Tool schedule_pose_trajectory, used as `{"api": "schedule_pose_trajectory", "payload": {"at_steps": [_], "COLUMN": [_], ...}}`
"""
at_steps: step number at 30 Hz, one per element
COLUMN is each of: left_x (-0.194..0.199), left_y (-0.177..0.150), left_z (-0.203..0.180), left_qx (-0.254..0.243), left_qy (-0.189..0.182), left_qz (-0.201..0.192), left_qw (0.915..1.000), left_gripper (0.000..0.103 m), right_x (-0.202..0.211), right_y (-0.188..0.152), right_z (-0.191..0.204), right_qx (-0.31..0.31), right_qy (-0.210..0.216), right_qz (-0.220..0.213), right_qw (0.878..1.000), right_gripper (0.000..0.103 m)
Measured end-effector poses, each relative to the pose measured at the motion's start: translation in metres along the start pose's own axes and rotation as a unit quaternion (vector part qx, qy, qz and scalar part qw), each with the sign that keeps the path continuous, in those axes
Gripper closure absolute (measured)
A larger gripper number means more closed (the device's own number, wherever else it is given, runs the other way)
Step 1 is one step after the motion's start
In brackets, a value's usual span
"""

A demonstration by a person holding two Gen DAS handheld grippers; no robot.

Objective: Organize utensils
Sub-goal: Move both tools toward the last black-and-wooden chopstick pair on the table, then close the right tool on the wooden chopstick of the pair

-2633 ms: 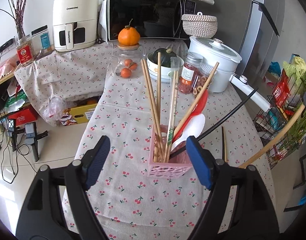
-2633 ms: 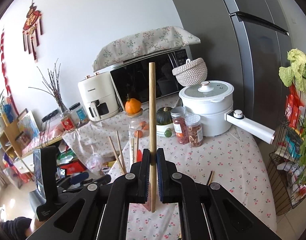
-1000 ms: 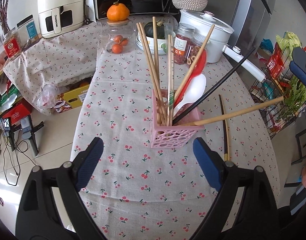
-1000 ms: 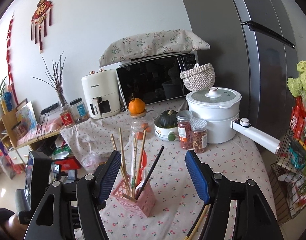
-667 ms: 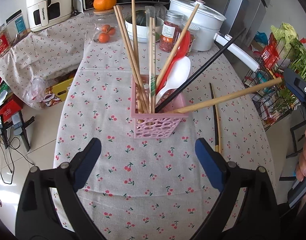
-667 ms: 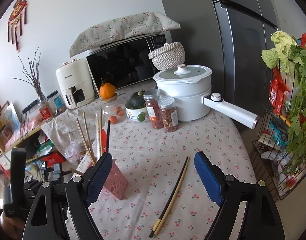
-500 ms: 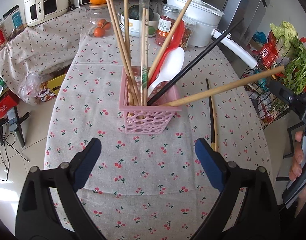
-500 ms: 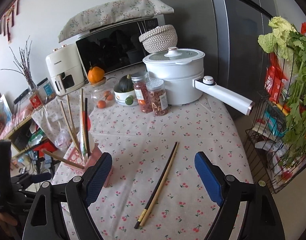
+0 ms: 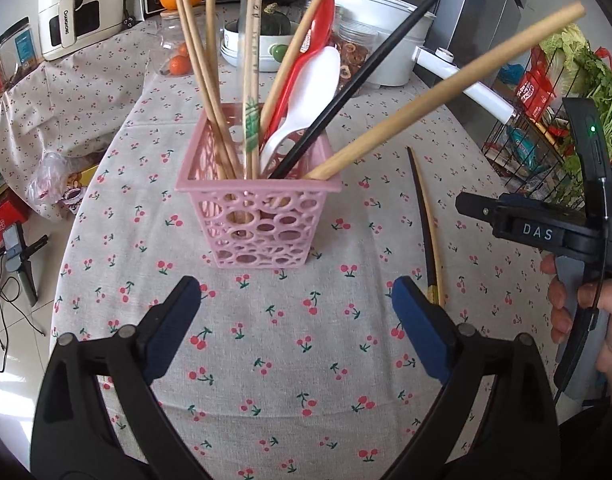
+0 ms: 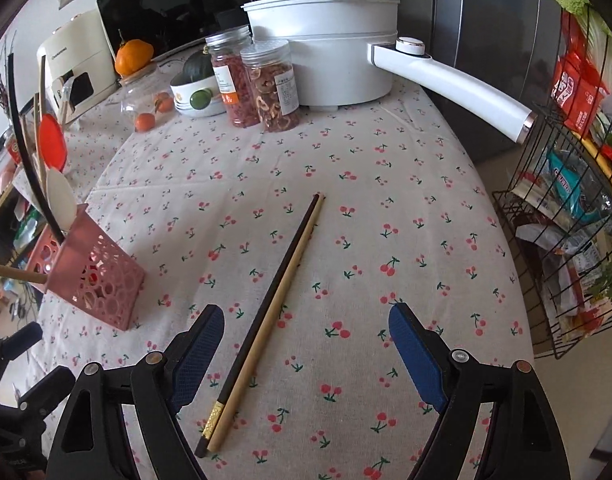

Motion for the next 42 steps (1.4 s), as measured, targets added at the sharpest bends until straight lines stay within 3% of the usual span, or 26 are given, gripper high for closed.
{"api": "schedule_pose_trajectory", "payload": {"at_steps": [8,11,14,22,24,29,42], "left_x": [-0.004,-0.002,0.003,0.011,0.012,0.011,0.008], "left_y": [-0.005,-0.006,-0.007,-0.015,-0.017,-0.017,-0.02], "left_z": [-0.012,-0.015,-0.018,-0.031,-0.034,-0.034,-0.037], "left_qx": [-0.034,-0.046,-0.059,-0.118,-0.127,-0.129,-0.131], "left_qy": [-0.025,-0.025,-0.026,-0.009,-0.009,-0.011,-0.012], "left_qz": [0.022,0.022,0.016,0.004,0.004,0.005,0.011], "left_qw": [0.9989,0.9984,0.9978,0.9929,0.9919,0.9916,0.9913], "left_gripper": [0.007,0.007,0.007,0.007,0.007,0.007,0.007], "right_x": [-0.032,-0.043,-0.047,-0.05,-0.05,-0.043,-0.05], "right_y": [0.006,0.005,0.007,0.004,0.005,0.014,0.01], "right_z": [-0.001,0.003,0.008,0.009,0.009,0.006,0.022], "right_qx": [-0.019,-0.023,-0.019,-0.029,-0.038,-0.068,-0.052], "right_qy": [0.024,0.022,0.017,-0.016,-0.002,0.022,0.028], "right_qz": [0.032,0.051,0.054,0.086,0.09,0.079,0.098], "right_qw": [0.999,0.998,0.998,0.996,0.995,0.994,0.993], "right_gripper": [0.062,0.075,0.082,0.091,0.091,0.091,0.09]}}
Point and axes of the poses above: each gripper's, at about its wrist camera, not at the fingertips, and x roughly against the way its jaws point, z to its left, y to its top, the point moved 8 cm from there along -x, roughly the way its jaws point, and after that the axes turned 5 degrees about z, right-handed, at the moved point
